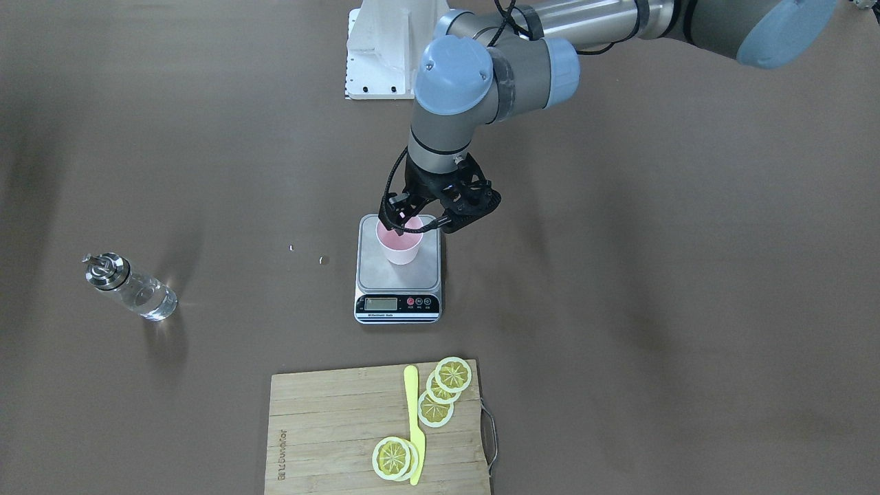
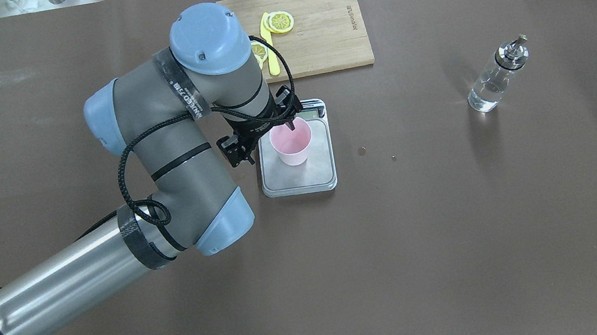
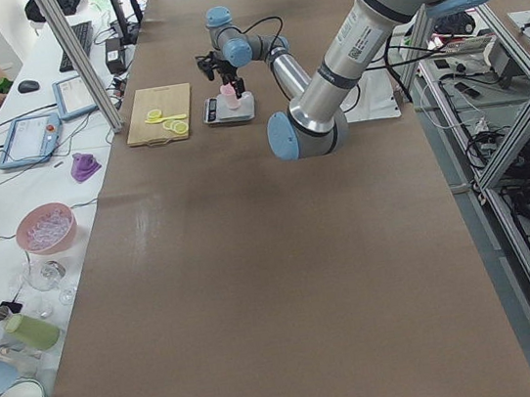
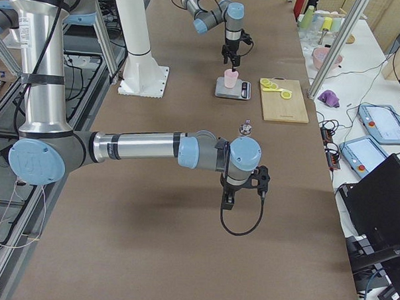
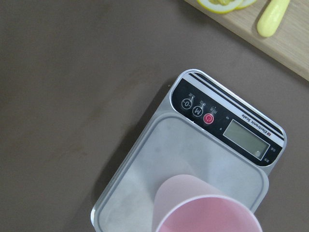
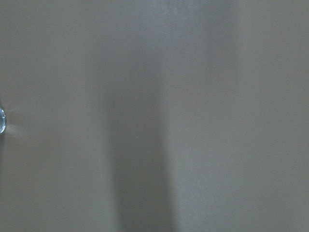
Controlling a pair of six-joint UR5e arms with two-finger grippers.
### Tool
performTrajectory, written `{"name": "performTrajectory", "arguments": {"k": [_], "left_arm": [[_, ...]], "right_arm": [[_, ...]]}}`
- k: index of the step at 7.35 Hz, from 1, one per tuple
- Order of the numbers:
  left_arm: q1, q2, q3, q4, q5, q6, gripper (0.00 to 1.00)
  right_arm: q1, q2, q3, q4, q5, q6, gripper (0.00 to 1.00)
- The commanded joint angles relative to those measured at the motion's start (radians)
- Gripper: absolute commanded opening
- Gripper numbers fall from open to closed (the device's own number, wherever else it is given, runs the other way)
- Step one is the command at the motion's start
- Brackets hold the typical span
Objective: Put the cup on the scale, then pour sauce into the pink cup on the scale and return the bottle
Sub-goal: 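Release the pink cup on the scale and lift the left gripper away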
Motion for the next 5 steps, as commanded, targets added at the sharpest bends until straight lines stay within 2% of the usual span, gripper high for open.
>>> {"name": "performTrajectory", "arguments": {"k": [1,2,4,5], "left_arm": [[-0.015,0.029,-0.049,0.003,-0.004,0.002,0.98],[-0.032,0.033,-0.072,0.023,-0.009,0.002,0.97],[-0.056,0.113,-0.201,0.104,-0.010,0.074,0.98],[-0.072,0.148,-0.227,0.106,-0.010,0.094,0.98]], "right_arm": [[0.000,0.002,0.009,0.000,0.000,-0.005,1.00],[0.000,0.002,0.018,0.000,0.002,-0.005,1.00],[0.000,-0.012,0.073,0.000,0.005,0.004,1.00],[0.000,-0.027,0.105,0.000,0.003,0.005,1.00]]}}
